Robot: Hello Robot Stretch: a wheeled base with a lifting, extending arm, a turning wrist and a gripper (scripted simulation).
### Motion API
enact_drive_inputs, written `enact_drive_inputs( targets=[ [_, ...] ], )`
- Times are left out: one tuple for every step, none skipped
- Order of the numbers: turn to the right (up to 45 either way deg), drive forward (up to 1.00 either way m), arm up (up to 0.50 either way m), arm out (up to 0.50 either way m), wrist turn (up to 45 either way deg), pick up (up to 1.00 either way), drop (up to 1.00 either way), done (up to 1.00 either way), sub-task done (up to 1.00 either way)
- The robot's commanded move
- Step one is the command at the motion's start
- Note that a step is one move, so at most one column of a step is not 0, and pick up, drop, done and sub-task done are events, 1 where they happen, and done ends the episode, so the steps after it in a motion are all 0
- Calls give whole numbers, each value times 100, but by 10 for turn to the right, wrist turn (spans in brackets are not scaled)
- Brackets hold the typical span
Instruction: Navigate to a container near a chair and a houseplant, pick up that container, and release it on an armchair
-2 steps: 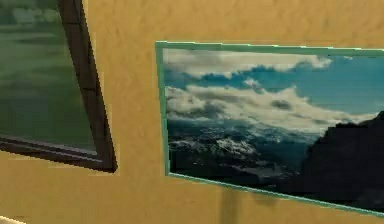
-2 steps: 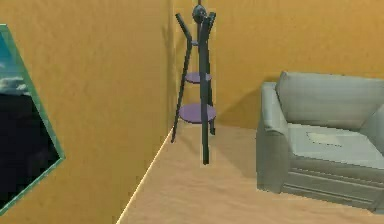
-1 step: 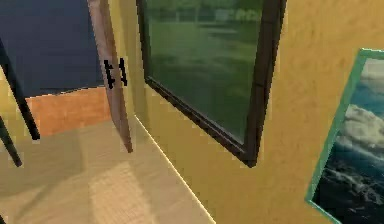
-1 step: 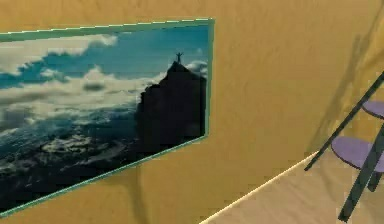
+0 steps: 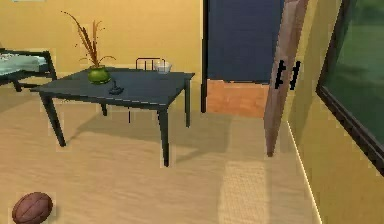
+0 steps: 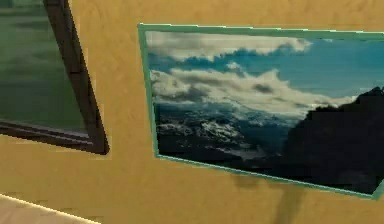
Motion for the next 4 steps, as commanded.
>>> enact_drive_inputs(
  targets=[
    [-270,0,0,0,0,0,0,0,0],
    [0,100,0,0,0,0,0,0,0],
    [-120,0,0,0,0,0,0,0,0],
    [0,15,0,0,0,0,0,0,0]
  ],
)
